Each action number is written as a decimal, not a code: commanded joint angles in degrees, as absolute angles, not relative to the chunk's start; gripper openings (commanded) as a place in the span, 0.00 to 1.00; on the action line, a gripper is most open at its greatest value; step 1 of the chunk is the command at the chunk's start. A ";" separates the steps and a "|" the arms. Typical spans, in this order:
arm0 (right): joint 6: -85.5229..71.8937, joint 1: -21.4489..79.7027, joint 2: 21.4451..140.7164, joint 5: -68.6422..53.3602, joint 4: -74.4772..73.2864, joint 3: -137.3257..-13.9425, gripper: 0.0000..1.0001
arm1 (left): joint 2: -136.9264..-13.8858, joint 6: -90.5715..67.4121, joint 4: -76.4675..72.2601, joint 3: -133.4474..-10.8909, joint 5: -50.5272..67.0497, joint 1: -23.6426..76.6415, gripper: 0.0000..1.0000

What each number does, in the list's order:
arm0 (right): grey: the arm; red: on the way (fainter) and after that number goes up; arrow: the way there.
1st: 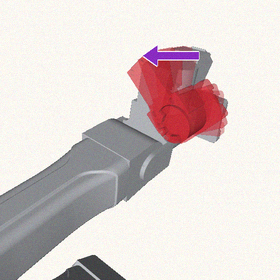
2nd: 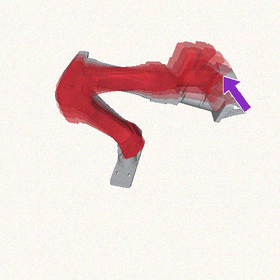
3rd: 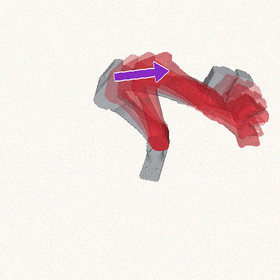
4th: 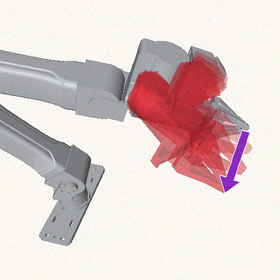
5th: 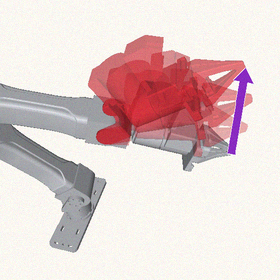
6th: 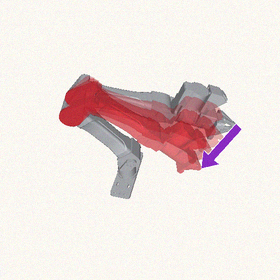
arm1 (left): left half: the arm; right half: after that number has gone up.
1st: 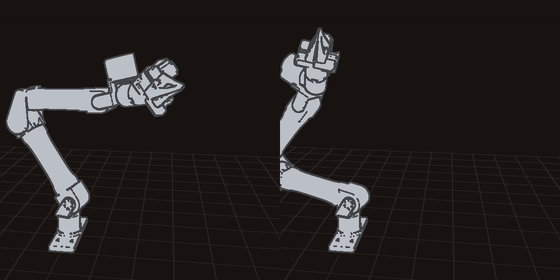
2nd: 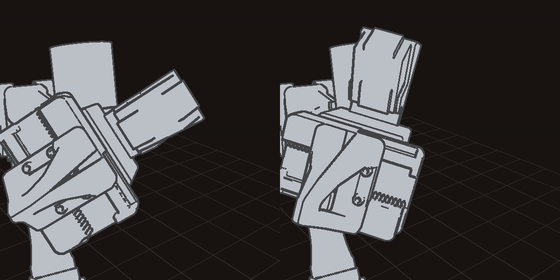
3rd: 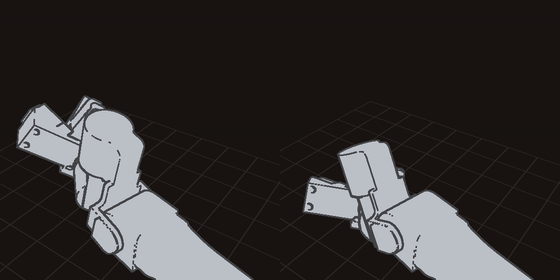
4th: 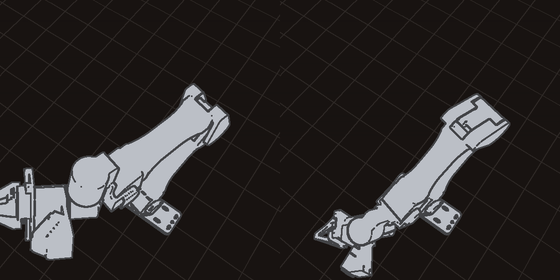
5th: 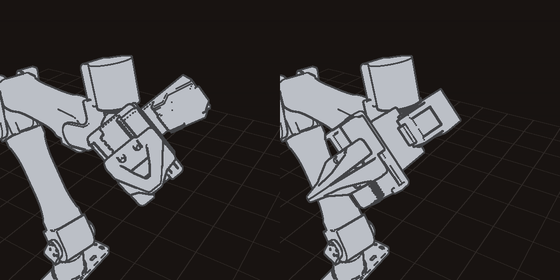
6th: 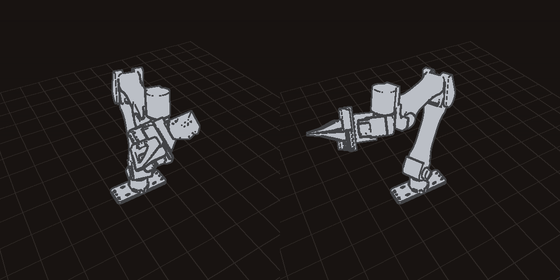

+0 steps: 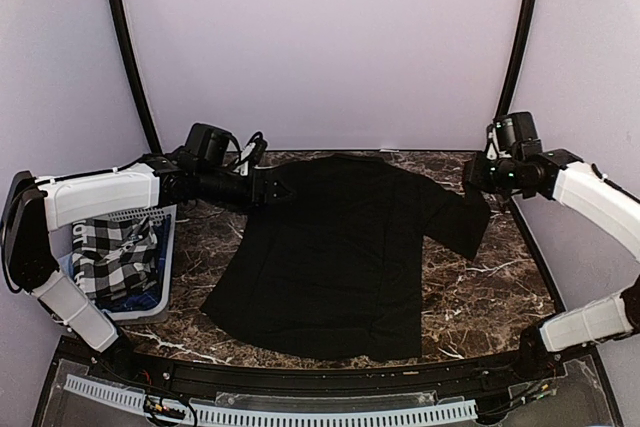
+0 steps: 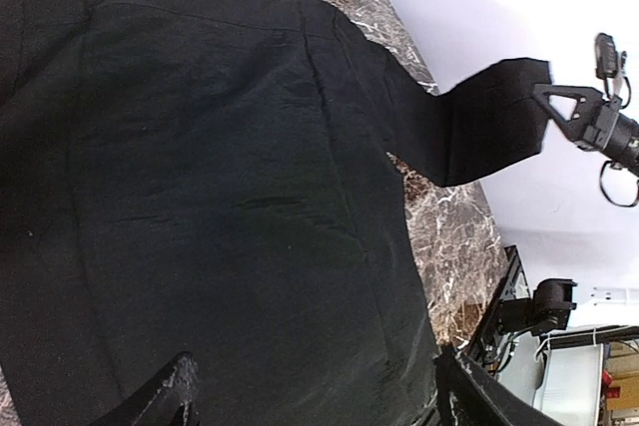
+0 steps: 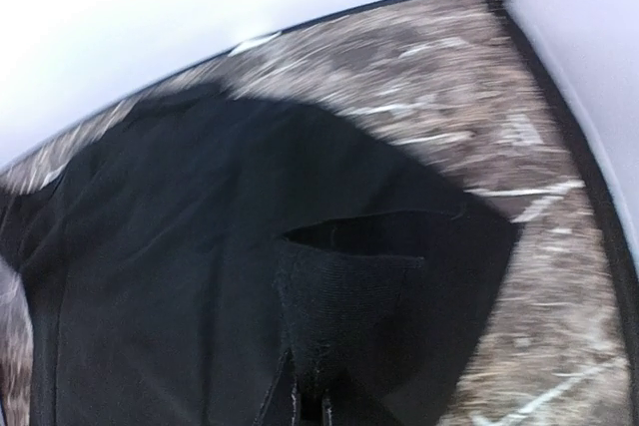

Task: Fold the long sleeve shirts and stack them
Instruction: Pick up the sleeve from the corner of the board, then pass from the right arm to the left

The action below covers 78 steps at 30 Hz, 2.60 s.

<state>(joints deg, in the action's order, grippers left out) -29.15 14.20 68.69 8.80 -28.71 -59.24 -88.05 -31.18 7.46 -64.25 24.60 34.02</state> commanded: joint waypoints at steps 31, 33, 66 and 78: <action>-42.75 45.74 105.36 -8.16 -6.18 -81.94 0.00 | -101.59 -38.06 -3.75 -73.20 31.58 40.12 0.67; -43.34 45.79 104.98 -8.81 -5.20 -81.07 0.00 | -102.89 -37.95 -3.09 -74.66 30.83 40.47 0.65; -49.74 42.98 102.09 -13.22 4.74 -74.09 0.00 | -100.10 -43.56 -12.30 -66.00 23.39 42.67 0.47; -49.31 44.21 103.00 -13.72 3.57 -75.01 0.00 | -104.30 -44.98 -11.26 -71.31 22.49 42.65 0.39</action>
<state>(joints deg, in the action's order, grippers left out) -49.04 43.53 103.72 -13.26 1.74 -74.22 -104.01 -44.34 -10.96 -68.77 23.33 42.39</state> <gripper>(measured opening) 0.030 0.415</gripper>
